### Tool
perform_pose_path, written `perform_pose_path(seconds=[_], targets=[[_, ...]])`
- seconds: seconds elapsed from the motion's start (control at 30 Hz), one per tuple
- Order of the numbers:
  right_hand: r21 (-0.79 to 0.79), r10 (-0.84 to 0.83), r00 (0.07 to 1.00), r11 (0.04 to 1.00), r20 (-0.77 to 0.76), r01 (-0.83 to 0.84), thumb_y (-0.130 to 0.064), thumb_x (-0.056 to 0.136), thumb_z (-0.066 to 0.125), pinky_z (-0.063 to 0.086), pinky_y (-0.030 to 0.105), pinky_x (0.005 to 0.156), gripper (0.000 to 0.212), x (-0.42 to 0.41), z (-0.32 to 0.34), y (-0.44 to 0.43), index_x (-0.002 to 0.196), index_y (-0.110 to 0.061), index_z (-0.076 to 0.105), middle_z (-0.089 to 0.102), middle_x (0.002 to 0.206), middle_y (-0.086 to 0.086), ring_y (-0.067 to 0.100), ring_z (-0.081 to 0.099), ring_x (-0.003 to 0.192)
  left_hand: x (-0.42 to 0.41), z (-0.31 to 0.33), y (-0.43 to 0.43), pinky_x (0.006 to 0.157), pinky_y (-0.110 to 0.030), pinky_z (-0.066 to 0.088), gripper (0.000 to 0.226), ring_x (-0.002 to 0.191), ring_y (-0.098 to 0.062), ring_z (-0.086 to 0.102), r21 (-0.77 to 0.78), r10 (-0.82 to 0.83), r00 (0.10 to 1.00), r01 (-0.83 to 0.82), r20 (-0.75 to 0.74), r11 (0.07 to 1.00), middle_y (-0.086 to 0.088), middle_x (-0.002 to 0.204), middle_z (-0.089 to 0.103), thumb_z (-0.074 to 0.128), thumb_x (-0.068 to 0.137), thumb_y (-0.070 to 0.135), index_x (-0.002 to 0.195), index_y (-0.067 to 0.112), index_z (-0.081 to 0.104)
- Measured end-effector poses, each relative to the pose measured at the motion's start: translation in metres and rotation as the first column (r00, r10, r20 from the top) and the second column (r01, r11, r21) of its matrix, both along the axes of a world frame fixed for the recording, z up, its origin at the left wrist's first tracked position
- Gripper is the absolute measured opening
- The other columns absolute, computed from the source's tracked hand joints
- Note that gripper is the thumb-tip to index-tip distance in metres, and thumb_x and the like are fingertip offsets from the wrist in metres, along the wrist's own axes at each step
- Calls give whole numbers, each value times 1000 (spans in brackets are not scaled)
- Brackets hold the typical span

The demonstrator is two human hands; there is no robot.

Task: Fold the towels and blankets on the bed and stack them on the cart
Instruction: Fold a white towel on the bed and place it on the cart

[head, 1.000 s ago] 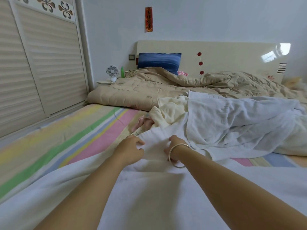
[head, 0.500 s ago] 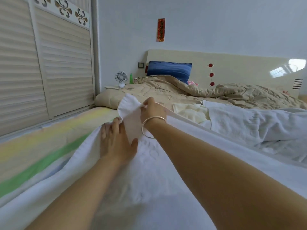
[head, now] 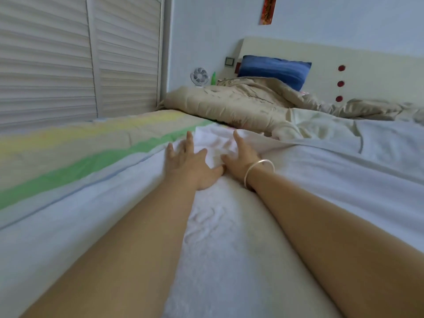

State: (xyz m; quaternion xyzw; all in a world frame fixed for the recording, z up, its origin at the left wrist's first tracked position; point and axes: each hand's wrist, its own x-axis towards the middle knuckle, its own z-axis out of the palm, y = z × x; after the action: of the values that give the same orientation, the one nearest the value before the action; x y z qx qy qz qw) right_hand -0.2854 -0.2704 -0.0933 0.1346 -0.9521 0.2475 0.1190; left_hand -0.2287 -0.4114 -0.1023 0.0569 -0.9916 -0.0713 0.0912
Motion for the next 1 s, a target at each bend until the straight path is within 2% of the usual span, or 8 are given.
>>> perform_pose_path(seconds=[0.13,0.23,0.33,0.4,0.57,0.8,0.93,1.0], targets=[[244,26,999,969,41,-35,-45,99,35,7,48,119,51,51,14,9,148,-31,30,13,160,0,22,9,147,-1,-6,0,118,-54,1,85,150,-27,0,-19,-15,995,13,-101,1000,-1,160,-25,25,87,75,155,26,11],[401,4,990,914,140,-61,-52,99,22,-7,52,117,54,106,9,16,150,-33,21,5,161,-4,21,-3,148,6,-3,3,118,-45,13,56,145,-24,24,-53,-60,948,46,-311,998,-5,163,5,34,98,47,145,17,40],[431,32,984,896,178,-107,-52,100,18,-4,55,115,56,141,5,19,152,-31,16,6,161,-4,21,0,148,39,9,9,96,-38,36,40,96,-28,64,-15,-150,808,173,-570,985,-7,110,69,34,89,25,94,14,71],[408,36,977,905,212,-122,-51,100,20,0,56,115,56,147,12,20,152,-30,17,8,161,-3,21,3,148,76,17,9,81,-36,44,30,74,-26,64,139,-61,735,208,-675,968,1,84,71,41,83,19,83,16,71],[371,70,940,907,335,-200,-53,100,19,-5,58,114,57,216,20,27,153,-33,10,-3,162,-5,20,-6,148,182,9,0,77,-34,52,30,74,-30,67,315,-7,889,170,-458,934,1,80,74,47,76,23,88,22,75],[351,80,940,914,333,-202,-74,47,-20,-16,54,113,116,379,27,83,153,-32,-2,-13,161,-4,19,-16,147,305,8,-8,119,-30,13,61,145,-5,23,88,-125,992,126,-19,988,10,156,30,12,93,44,147,32,37],[337,65,928,920,367,-198,-75,69,-11,-17,51,113,98,449,31,83,154,-27,2,-8,161,2,21,-13,148,353,17,6,120,-32,10,51,149,-8,8,83,-77,992,69,97,994,8,162,12,21,104,38,154,29,18],[381,42,948,909,315,-167,-65,87,-8,-5,49,115,83,490,28,86,148,-29,34,27,157,6,23,22,146,383,21,27,120,-34,11,54,150,-12,6,108,-82,990,70,112,992,4,163,9,21,103,42,155,26,13]])
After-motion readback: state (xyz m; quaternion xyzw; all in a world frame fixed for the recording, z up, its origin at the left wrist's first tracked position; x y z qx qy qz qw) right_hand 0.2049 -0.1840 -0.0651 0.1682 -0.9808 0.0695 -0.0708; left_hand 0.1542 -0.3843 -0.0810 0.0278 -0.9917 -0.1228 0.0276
